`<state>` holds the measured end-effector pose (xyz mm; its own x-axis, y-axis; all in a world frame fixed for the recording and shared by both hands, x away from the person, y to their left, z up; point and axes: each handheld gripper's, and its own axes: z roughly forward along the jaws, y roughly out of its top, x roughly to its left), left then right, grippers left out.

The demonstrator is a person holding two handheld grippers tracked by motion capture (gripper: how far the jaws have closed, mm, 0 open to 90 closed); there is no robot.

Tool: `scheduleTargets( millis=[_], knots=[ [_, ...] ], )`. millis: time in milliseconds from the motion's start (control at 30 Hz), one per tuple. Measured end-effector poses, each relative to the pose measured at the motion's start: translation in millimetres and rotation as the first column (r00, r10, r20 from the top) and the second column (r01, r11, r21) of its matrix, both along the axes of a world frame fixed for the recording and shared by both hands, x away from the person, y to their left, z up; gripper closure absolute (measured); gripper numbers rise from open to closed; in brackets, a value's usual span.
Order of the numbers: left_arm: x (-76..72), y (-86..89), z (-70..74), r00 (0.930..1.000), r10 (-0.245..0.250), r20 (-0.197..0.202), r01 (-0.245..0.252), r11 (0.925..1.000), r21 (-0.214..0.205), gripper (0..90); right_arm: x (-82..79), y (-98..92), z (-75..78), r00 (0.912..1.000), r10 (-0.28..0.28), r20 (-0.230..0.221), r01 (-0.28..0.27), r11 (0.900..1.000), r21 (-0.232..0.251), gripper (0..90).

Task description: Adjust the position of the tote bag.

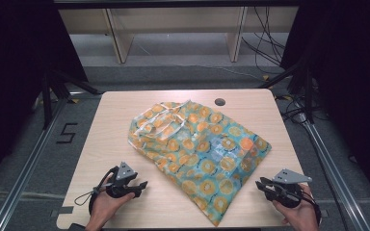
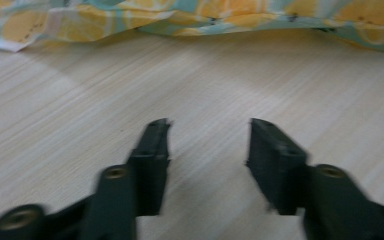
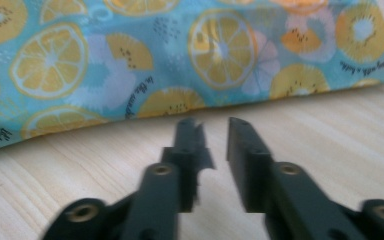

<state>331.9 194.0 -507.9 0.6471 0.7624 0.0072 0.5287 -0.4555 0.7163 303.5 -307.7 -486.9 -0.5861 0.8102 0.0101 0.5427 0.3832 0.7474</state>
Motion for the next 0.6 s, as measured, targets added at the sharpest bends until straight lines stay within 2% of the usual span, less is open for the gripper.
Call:
scheduleTargets(
  millis=[33, 67, 100, 133, 200, 233, 267, 300, 367, 400, 433, 500, 533, 567, 600],
  knots=[
    [-1.6, -0.8, 0.3, 0.9998, -0.002, 0.018, 0.003, 0.9998, -0.019, 61.2, -1.2, -0.6, 1.7, 1.0, -0.003, 0.009, 0.003, 0.9999, -0.01, 79.2],
    [-2.2, -0.8, 1.7, 0.9993, -0.015, 0.034, 0.016, 0.9998, -0.008, 65.7, -0.5, -1.0, 2.0, 0.9996, 0.011, 0.027, -0.011, 0.9997, -0.023, 81.0],
    [-2.2, -1.1, 2.6, 0.9988, -0.019, 0.046, 0.019, 0.9998, 0.002, 71.2, -2.0, 0.3, 2.0, 0.9998, 0.004, 0.017, -0.004, 0.9999, -0.012, 82.9],
    [-1.8, -2.6, 3.1, 0.9977, -0.015, 0.067, 0.016, 0.9998, -0.013, 74.3, -2.1, 0.4, 1.8, 0.9997, 0.007, 0.022, -0.007, 0.9998, -0.017, 84.3],
    [0.4, -2.4, 9.5, 0.995, -0.03, 0.096, 0.031, 0.9995, -0.006, 81.8, -0.5, 0.7, 1.3, 0.9983, 0.024, 0.052, -0.022, 0.9992, -0.034, 87.1],
    [2.1, -2.9, 13.3, 0.9928, -0.034, 0.115, 0.034, 0.9994, -0.001, 84.6, 0.0, 2.2, 1.2, 0.9994, 0.024, 0.023, -0.023, 0.9995, -0.022, 87.7],
    [3.9, -4.3, 16.4, 0.9926, -0.038, 0.115, 0.038, 0.9993, 0.0, 87.9, 2.8, 3.9, 2.0, 0.9972, 0.026, 0.07, -0.023, 0.9988, -0.043, 89.7],
    [6.1, -9.1, 17.1, 0.992, -0.03, 0.123, 0.034, 0.999, -0.031, 88.5, 4.6, 4.8, 2.6, 0.9968, 0.035, 0.072, -0.031, 0.9981, -0.054, 89.7],
    [13.1, -15.3, 19.4, 0.9888, -0.061, 0.136, 0.062, 0.9981, 0.001, 89.0, 5.3, 7.1, 2.6, 0.9978, 0.03, 0.058, -0.028, 0.9985, -0.048, 89.7],
    [16.8, -20.9, 20.3, 0.9875, -0.065, 0.144, 0.068, 0.9975, -0.018, 89.0, 8.4, 7.5, 2.0, 0.9962, 0.048, 0.072, -0.043, 0.9966, -0.071, 89.5],
    [21.4, -24.2, 22.9, 0.9845, -0.074, 0.159, 0.077, 0.9969, -0.012, 89.0, 9.3, 9.5, 2.2, 0.9974, 0.041, 0.06, -0.037, 0.9969, -0.07, 89.5],
    [29.8, -34.9, 27.2, 0.9852, -0.061, 0.16, 0.071, 0.9961, -0.053, 89.0, 12.8, 12.4, 1.4, 0.9967, 0.051, 0.063, -0.046, 0.9956, -0.082, 89.8],
    [34.2, -40.1, 30.1, 0.9828, -0.06, 0.175, 0.069, 0.9966, -0.046, 89.0, 13.9, 12.5, 0.9, 0.9959, 0.059, 0.069, -0.052, 0.9945, -0.091, 90.0],
    [39.6, -45.3, 32.8, 0.9801, -0.078, 0.183, 0.087, 0.9953, -0.042, 89.0, 14.7, 14.2, 0.7, 0.997, 0.057, 0.053, -0.052, 0.9948, -0.087, 90.0],
    [45.3, -53.1, 34.8, 0.9795, -0.083, 0.183, 0.095, 0.9939, -0.055, 89.0, 17.0, 14.0, -0.3, 0.9956, 0.067, 0.065, -0.06, 0.9928, -0.104, 90.0]
  ],
)
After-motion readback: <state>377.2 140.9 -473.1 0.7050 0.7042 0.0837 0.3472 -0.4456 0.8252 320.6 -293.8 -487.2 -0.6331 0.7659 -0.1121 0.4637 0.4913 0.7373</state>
